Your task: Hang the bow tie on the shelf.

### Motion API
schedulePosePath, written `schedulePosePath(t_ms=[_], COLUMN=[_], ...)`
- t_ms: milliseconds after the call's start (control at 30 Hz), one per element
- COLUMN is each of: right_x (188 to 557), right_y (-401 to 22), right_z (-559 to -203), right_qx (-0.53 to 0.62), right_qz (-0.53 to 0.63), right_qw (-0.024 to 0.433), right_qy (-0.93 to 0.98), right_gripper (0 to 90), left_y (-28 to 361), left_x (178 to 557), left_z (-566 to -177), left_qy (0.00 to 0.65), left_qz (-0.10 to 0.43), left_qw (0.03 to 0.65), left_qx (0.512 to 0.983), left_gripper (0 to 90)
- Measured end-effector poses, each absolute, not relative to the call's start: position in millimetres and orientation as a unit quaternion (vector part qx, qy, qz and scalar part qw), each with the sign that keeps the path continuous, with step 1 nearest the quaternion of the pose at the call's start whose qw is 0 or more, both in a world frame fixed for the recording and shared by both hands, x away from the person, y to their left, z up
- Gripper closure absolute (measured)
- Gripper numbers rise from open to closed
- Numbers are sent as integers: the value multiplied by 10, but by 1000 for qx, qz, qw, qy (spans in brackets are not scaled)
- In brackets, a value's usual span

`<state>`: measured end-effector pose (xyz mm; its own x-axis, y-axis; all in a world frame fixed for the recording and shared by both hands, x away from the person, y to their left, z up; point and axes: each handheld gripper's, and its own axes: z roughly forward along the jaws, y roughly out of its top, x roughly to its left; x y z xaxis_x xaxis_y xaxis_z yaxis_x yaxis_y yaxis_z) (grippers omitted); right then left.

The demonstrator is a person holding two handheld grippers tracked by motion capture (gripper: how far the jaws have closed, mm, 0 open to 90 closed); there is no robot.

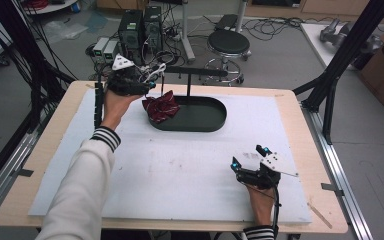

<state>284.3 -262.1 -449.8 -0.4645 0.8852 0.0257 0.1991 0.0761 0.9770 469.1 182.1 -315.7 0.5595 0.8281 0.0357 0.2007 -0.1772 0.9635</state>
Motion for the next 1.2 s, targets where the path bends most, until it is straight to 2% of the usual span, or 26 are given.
schedulePosePath(t_ms=[267, 467, 767, 1000, 1200], right_x=[2838, 2829, 2826, 2813, 2811], right_y=[-2623, -2620, -2619, -2619, -2617], right_z=[-4500, -4500, -4501, -4503, -4504], right_qx=[407, 408, 406, 409, 405], right_qz=[543, 543, 542, 545, 545], right_qw=[324, 326, 328, 329, 332], right_qy=[660, 658, 659, 653, 655], right_gripper=[25, 25, 25, 25, 25], left_y=[2196, 2488, 2875, 3046, 3102], left_x=[4175, 3738, 3203, 2950, 2900], left_z=[-3494, -3809, -4244, -4500, -4539], left_qy=[316, 302, 314, 333, 336], left_qz=[275, 280, 282, 305, 312], left_qw=[592, 603, 610, 617, 633], left_qx=[689, 683, 671, 644, 624], left_gripper=[86, 86, 86, 86, 87])
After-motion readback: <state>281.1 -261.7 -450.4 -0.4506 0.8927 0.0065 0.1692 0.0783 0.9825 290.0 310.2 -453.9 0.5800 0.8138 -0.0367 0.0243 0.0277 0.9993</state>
